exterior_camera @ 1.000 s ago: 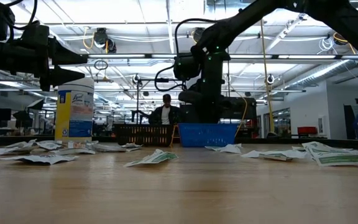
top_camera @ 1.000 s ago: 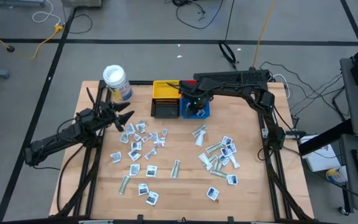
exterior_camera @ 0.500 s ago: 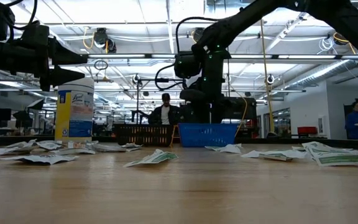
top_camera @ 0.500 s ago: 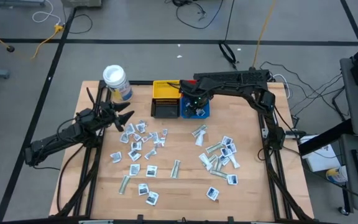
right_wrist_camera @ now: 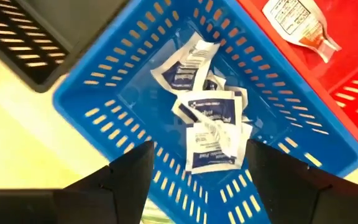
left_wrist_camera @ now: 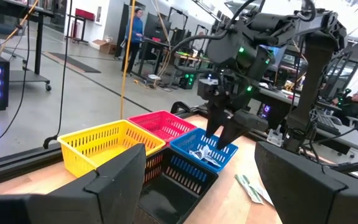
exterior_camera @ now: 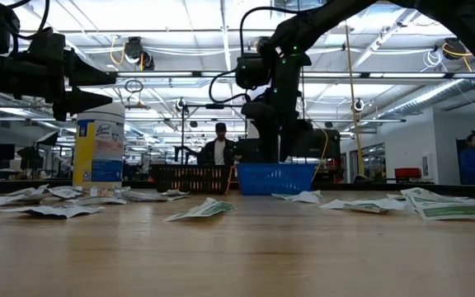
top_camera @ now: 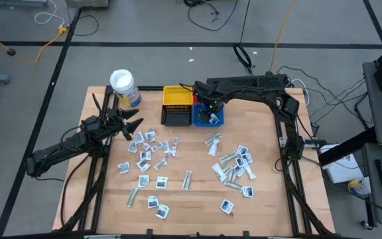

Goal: Pick & Place First Aid Supplies
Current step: Put the blue alcohol pad into the blue basket

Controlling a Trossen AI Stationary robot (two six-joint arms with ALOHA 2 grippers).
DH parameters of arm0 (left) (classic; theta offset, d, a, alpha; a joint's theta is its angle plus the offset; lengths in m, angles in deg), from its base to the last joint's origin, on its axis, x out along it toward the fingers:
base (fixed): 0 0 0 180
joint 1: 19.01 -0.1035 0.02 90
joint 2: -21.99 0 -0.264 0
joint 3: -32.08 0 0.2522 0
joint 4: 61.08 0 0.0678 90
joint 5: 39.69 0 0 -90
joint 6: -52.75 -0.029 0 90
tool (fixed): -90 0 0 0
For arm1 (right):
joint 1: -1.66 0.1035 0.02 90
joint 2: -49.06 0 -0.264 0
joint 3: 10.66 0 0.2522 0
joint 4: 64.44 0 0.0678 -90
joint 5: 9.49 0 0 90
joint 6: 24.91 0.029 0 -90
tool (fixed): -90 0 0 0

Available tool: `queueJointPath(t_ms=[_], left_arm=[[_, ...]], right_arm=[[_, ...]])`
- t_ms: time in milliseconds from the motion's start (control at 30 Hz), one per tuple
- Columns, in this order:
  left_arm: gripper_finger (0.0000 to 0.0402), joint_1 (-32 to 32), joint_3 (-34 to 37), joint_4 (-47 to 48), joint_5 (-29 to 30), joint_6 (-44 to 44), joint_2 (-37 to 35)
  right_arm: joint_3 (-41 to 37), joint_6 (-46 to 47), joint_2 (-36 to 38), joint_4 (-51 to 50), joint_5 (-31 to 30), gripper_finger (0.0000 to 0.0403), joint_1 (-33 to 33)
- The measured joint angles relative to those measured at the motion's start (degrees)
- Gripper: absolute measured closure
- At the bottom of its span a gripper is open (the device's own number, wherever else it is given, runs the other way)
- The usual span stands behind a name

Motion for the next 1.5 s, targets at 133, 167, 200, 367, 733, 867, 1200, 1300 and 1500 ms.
queueJointPath(t_ms=[133,167,200,367,733,867,1200,1300,1500], left_arm=[[0.0096,0.0,-0.01,0.0,0.0,0.02,0.02],[0.0096,0.01,-0.01,-0.01,-0.02,0.0,0.01],[0.0096,0.02,-0.01,-0.01,-0.01,0.02,0.02],[0.0096,0.0,0.0,0.0,0.0,0.0,0.0],[0.0096,0.0,-0.01,-0.02,-0.01,0.0,0.01],[0.0096,0.0,-0.02,0.0,-0.02,0.0,0.0],[0.0096,0.0,-0.01,0.0,-0.02,0.0,0.01],[0.0096,0.02,0.0,0.0,-0.02,0.0,0.02],[0.0096,0.0,-0.02,0.0,-0.02,0.0,0.01]], right_arm=[[0.02,-0.85,0.08,-1.18,0.2,0.0151,0.0],[0.02,-1.79,0.27,-1.65,0.22,0.0151,0.18],[0.02,-2.91,0.41,-1.99,0.17,0.0151,0.46],[-2.77,-7.23,3.14,-2.84,1.59,0.0151,2.13],[-23.92,-9.06,18.66,0.7,3.0,0.0151,5.85],[-30.75,-9.05,24.56,0.99,2.99,0.0151,6.83],[-42.68,-9.01,35.48,0.89,2.99,0.0151,9.41],[-44.55,-8.98,36.44,1.11,3.0,0.0151,9.99],[-49.23,-8.03,36.4,5.09,2.97,0.0151,12.23]])
